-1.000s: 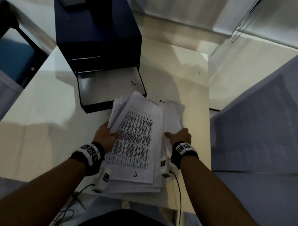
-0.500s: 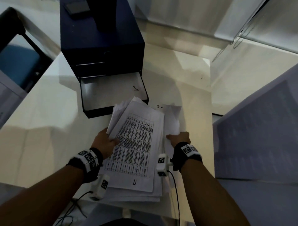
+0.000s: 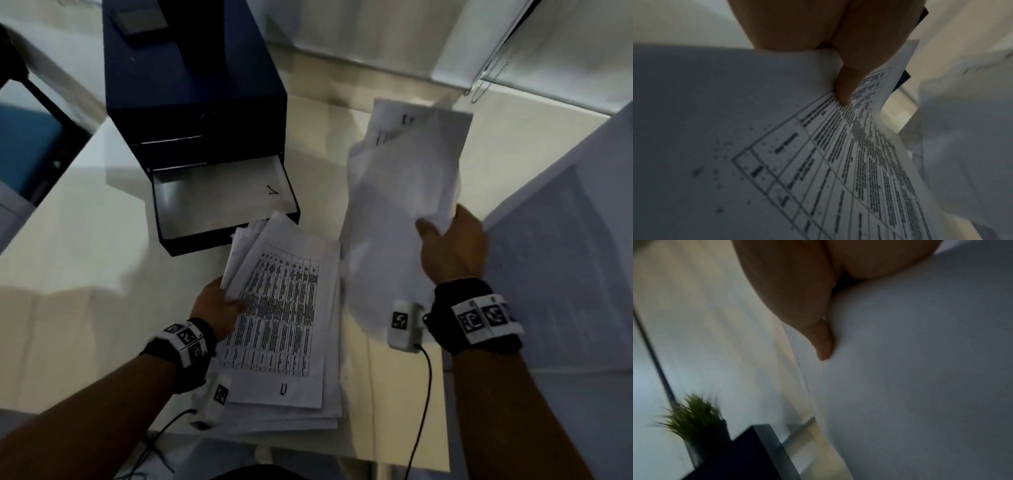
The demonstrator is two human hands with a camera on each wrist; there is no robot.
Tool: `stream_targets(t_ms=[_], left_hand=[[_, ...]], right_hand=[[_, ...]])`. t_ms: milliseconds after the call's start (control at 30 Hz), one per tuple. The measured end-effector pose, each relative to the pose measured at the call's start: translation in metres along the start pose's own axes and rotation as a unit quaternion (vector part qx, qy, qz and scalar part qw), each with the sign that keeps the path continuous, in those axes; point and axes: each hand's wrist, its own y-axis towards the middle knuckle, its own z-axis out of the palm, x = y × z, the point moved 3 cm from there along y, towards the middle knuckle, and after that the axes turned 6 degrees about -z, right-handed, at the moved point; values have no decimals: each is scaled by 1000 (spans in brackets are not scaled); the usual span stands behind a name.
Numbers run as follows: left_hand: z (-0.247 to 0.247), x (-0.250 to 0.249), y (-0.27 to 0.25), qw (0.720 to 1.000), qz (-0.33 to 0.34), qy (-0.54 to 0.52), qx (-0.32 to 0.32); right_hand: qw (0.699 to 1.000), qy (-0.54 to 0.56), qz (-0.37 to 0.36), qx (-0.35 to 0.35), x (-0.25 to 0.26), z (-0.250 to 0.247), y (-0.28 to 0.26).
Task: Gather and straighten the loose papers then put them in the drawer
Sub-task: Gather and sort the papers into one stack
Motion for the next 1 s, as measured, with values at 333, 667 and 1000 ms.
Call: stream_targets(t_ms=[333,667,1000], left_hand=[[39,-36,5,999,-10,0,53],[28,-18,15,962,-177,-151,141],[59,-21,-12,983,-105,-125,81]], right_hand=[[971,227,-78,-13,35,-63,-8],[941,30,115,315,-105,90,-42],[943,97,299,108,-129,112,-80]])
